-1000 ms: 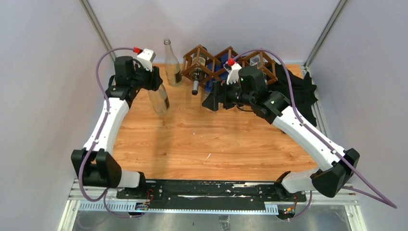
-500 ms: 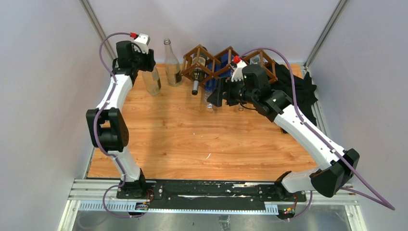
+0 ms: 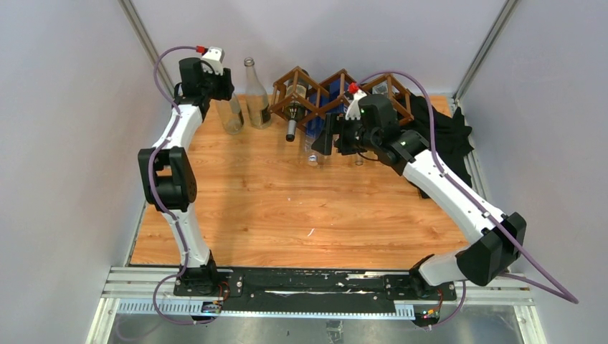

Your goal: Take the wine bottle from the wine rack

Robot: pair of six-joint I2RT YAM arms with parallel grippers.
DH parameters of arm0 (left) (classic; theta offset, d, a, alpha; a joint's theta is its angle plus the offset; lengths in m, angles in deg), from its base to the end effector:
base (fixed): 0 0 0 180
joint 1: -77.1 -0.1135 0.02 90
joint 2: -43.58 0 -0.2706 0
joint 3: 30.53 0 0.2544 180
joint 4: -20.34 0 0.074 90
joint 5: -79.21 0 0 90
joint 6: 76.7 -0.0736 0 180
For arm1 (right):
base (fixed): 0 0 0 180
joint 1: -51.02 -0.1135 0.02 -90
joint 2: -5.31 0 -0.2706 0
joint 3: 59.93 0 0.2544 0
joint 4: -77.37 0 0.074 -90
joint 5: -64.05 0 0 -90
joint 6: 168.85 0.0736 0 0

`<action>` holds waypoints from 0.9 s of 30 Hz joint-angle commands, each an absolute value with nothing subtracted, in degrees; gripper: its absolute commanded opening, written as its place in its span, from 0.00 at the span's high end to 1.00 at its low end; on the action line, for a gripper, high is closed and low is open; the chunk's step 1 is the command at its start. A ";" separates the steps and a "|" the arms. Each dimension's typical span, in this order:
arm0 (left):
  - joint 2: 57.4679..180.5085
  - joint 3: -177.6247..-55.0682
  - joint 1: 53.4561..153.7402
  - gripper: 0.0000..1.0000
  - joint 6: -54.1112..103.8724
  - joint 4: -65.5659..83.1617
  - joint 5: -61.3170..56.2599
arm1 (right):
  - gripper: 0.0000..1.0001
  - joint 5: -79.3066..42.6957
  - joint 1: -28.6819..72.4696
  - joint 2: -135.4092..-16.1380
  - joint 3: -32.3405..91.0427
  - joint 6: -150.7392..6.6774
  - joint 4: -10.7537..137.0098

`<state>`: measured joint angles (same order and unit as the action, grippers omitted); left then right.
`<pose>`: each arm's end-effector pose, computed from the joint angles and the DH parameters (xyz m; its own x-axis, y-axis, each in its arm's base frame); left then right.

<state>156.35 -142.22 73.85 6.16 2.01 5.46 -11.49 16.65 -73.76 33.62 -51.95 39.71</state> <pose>0.5159 0.0087 0.3101 -0.3032 0.1023 -0.9474 0.2487 0.9683 0.0250 0.2773 0.2119 0.3856 -0.6228 0.1048 -0.7753 -0.5095 0.6978 0.5036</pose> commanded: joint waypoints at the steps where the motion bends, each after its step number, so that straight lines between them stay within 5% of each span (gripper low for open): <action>1: 155.73 -147.20 73.20 1.00 7.50 12.92 5.56 | 0.16 -12.04 17.63 -75.18 33.38 -51.06 40.11; 5: 156.55 -147.53 73.07 1.00 7.55 13.01 5.00 | 0.07 -12.32 17.95 -76.49 34.19 -50.45 40.25; 10: 156.78 -147.58 73.06 0.82 6.93 12.24 3.80 | 0.03 -12.88 17.97 -79.83 36.35 -49.91 40.82; 15: 156.20 -148.95 73.08 0.20 6.62 7.45 3.63 | 0.02 -13.99 17.98 -83.99 39.51 -49.11 41.66; 18: 155.35 -150.63 72.97 0.02 5.75 1.74 3.32 | 0.02 -14.48 17.98 -87.24 42.37 -48.31 42.38; 27: 147.44 -153.32 72.36 0.00 2.71 -21.57 3.29 | 0.02 -16.98 18.01 -100.28 52.65 -44.89 43.11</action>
<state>151.98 -150.63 73.02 5.38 -7.37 3.65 -14.26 17.35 -95.86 48.48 -47.27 42.69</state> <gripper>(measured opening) 0.996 0.980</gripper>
